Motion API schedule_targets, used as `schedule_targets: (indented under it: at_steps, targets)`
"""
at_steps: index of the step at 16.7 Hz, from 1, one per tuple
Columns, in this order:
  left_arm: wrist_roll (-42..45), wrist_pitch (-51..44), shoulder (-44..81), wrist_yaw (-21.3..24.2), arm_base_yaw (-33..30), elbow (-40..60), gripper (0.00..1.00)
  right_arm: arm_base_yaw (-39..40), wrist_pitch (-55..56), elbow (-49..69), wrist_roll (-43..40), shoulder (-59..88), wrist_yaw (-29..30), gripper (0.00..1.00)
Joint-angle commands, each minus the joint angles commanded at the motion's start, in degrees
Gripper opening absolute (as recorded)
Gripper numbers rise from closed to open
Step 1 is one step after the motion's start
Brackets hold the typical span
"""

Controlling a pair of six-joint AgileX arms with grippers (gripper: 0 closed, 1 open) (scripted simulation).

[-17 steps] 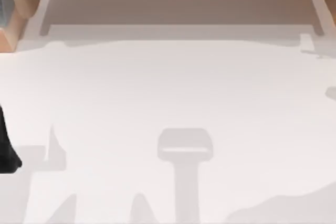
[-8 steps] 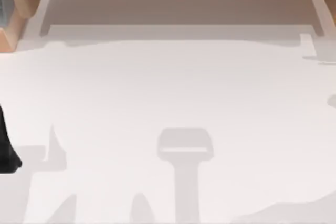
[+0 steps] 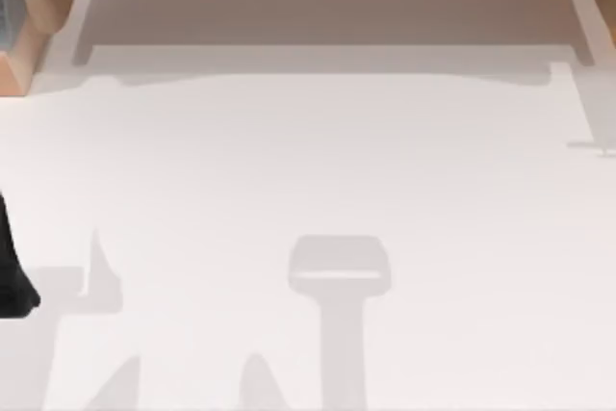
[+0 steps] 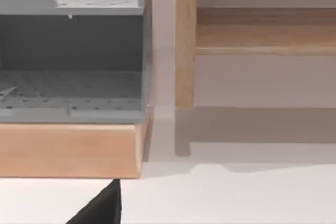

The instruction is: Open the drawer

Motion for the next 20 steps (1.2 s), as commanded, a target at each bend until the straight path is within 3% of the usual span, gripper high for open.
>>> schedule_targets:
  at_steps: [16,20]
  targets:
    - [0.0,0.0,0.0,0.0,0.0,0.0,1.00,-6.6,8.0,-12.2,0.1,-4.3,-6.9,0.00]
    - [0.0,0.0,0.0,0.0,0.0,0.0,1.00,-6.6,8.0,-12.2,0.1,-4.3,-6.9,0.30]
